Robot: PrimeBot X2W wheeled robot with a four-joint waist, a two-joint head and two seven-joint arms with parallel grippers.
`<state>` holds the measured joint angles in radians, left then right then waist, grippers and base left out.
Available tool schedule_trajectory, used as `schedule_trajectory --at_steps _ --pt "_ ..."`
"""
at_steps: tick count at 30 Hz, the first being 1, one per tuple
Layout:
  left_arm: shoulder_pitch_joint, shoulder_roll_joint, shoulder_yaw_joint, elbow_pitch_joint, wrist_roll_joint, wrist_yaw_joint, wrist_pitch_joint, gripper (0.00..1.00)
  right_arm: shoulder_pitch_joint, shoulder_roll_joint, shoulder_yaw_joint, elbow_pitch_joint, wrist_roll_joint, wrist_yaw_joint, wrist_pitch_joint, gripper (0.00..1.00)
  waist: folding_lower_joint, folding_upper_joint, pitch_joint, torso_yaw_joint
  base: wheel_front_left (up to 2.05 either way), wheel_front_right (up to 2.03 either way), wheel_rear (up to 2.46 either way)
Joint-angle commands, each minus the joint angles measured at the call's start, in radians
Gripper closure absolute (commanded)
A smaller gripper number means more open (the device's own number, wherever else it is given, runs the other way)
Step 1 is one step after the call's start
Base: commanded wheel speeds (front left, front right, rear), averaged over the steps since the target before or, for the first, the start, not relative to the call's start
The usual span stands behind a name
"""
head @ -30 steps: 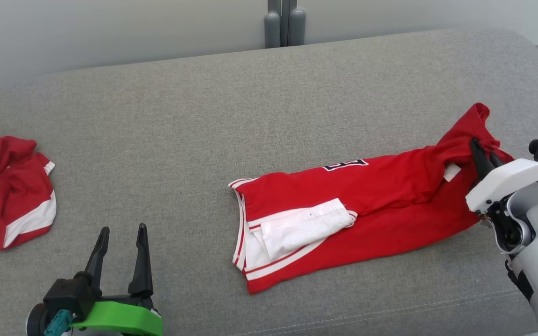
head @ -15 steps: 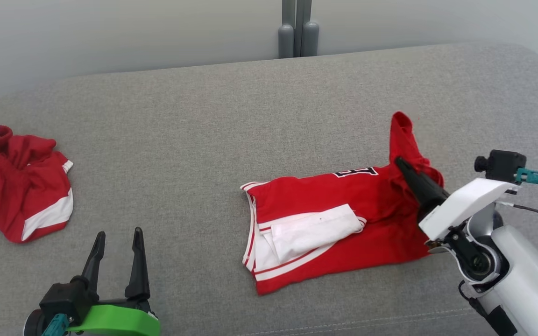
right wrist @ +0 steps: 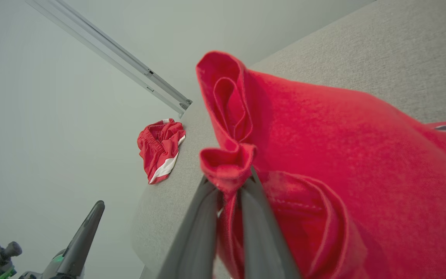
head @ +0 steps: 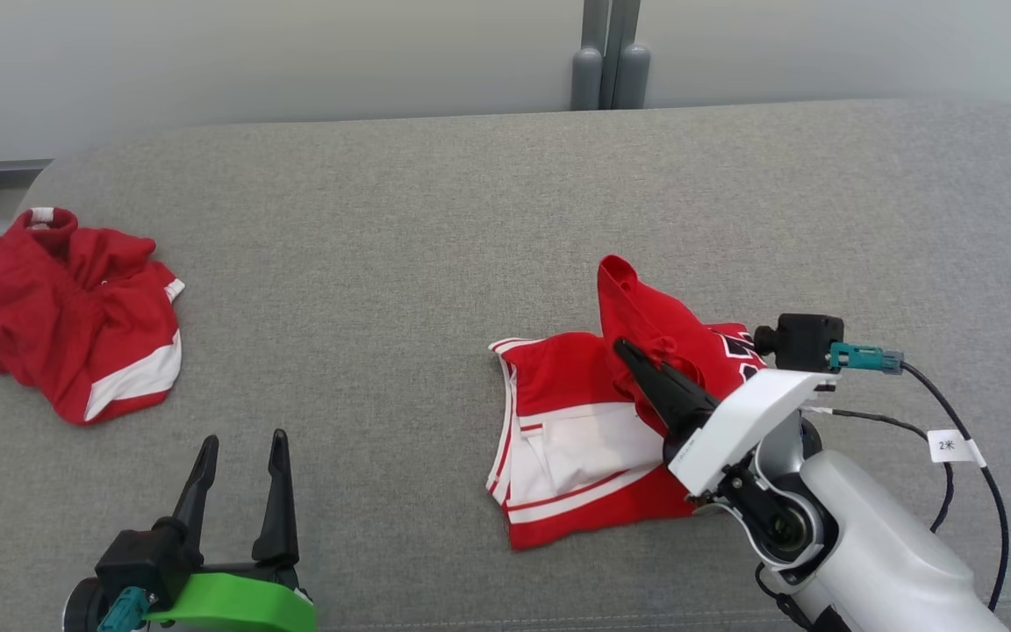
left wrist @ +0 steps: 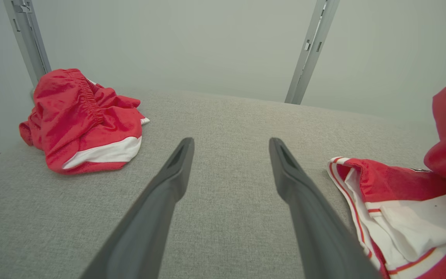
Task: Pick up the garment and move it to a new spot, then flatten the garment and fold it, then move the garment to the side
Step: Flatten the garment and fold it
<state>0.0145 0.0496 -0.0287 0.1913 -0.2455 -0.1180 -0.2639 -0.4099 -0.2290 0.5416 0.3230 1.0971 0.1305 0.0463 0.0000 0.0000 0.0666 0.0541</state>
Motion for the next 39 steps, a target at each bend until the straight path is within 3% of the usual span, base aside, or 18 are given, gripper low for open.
schedule_trajectory --at_steps 1,17,18,19,20,26,31,39 --pt "-0.013 0.002 -0.001 -0.001 -0.003 0.005 0.0 0.0 -0.013 0.011 0.004 0.016 -0.012 0.0 -0.011 1.0 0.0 0.0 0.005 0.017 0.0 0.0 0.0" --pt "-0.062 0.002 -0.066 0.031 -0.011 0.003 0.0 0.0 -0.128 0.156 0.058 0.327 -0.12 0.0 -0.115 1.0 0.0 0.0 0.036 0.101 0.0 0.0 0.0" --pt "-0.066 0.002 -0.071 0.034 -0.012 0.003 0.0 0.0 -0.134 0.165 0.074 0.354 -0.116 0.0 -0.12 0.96 0.0 0.0 0.036 0.108 0.0 0.0 0.0" --pt "-0.066 0.002 -0.073 0.037 -0.012 0.003 0.0 0.0 -0.137 0.168 0.082 0.363 -0.111 0.0 -0.124 0.52 0.0 0.0 0.035 0.111 0.0 0.0 0.0" --pt "-0.067 0.002 -0.074 0.039 -0.011 0.003 0.0 0.0 -0.141 0.17 0.089 0.37 -0.107 0.0 -0.127 0.0 0.0 0.0 0.035 0.112 0.0 0.0 0.0" --pt "-0.061 0.002 -0.062 0.046 -0.004 0.002 0.0 0.0 -0.148 0.169 0.125 0.329 -0.062 0.0 -0.163 0.0 0.0 0.0 0.03 0.101 0.0 0.0 0.0" --pt "-0.058 0.002 -0.052 0.039 0.002 0.0 0.0 0.0 -0.143 0.111 0.128 0.262 -0.059 0.0 -0.234 0.0 0.0 0.0 0.03 0.082 0.0 0.0 0.0" --pt "-0.042 0.002 -0.04 0.026 0.006 0.004 0.0 0.0 -0.135 -0.018 0.057 0.25 -0.166 0.0 -0.297 0.0 0.0 0.0 0.028 0.053 0.0 0.0 0.0"
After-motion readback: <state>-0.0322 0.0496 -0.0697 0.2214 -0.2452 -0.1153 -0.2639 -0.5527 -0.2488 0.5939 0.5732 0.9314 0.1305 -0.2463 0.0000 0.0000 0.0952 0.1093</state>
